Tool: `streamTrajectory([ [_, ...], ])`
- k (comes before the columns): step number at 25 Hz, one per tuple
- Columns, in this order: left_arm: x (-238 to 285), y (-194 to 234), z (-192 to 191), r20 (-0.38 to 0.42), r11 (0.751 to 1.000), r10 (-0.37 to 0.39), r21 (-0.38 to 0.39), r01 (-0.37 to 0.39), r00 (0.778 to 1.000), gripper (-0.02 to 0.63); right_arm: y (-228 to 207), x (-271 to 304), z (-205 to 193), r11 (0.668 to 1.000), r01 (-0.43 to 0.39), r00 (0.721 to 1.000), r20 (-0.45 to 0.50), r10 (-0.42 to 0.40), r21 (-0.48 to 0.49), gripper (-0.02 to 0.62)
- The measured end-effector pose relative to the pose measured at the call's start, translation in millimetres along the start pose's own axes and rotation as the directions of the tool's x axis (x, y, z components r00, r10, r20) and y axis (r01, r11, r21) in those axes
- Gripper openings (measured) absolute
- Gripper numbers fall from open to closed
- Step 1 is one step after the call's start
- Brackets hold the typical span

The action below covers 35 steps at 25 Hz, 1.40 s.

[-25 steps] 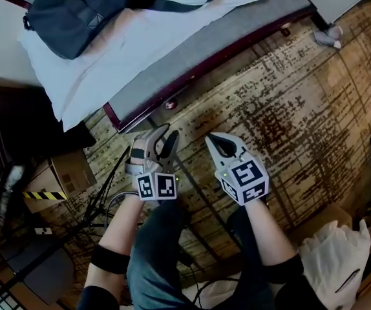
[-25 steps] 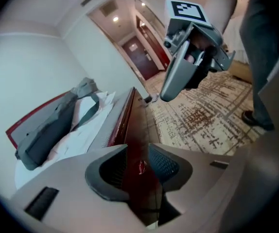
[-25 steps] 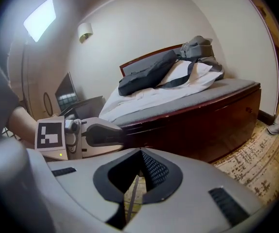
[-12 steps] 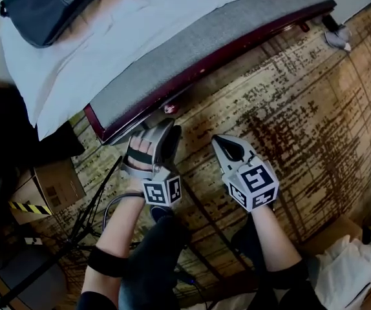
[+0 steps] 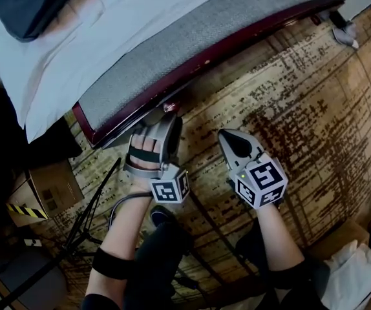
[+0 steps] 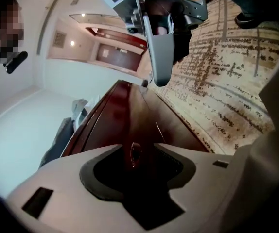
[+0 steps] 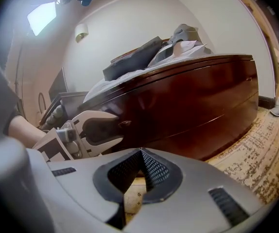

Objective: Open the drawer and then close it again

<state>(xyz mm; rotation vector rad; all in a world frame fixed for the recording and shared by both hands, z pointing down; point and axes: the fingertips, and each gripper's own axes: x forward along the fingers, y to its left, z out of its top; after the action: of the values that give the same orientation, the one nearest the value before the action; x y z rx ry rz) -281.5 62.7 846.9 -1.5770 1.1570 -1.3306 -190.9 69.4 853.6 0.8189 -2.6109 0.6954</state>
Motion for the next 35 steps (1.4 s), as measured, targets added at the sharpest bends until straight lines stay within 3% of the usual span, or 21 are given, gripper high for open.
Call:
streamTrajectory([
  [6, 11.6, -8.0, -0.4, -0.001, 0.998, 0.012, 0.068, -0.012, 1.0, 0.19, -2.5, 1.0, -5.7, 1.0, -0.008, 1.0, 0.004, 0.008, 0.012, 0.0],
  [10, 17.6, -5.5, -6.5, -0.066, 0.992, 0.056, 0.113, -0.048, 0.996, 0.189, -9.4, 2.5, -10.3, 1.0, -0.007, 1.0, 0.023, 0.007, 0.001, 0.0],
  [15, 20.0, -1.0, -3.8, -0.079, 0.995, 0.088, 0.057, -0.083, 0.993, 0.165, -10.6, 2.6, -12.6, 1.0, -0.014, 1.0, 0.019, 0.014, 0.017, 0.0],
  [19, 19.6, 6.9, -2.9, -0.06, 0.987, 0.143, 0.076, -0.139, 0.988, 0.047, -14.5, 4.7, -16.7, 1.0, -0.015, 0.999, 0.03, 0.015, 0.017, 0.0],
  [35, 9.7, 3.5, 8.2, -0.045, 0.99, 0.141, -0.005, -0.141, 0.989, 0.043, -13.6, 5.1, -18.9, 0.999, -0.018, 1.0, 0.015, 0.018, 0.037, 0.0],
])
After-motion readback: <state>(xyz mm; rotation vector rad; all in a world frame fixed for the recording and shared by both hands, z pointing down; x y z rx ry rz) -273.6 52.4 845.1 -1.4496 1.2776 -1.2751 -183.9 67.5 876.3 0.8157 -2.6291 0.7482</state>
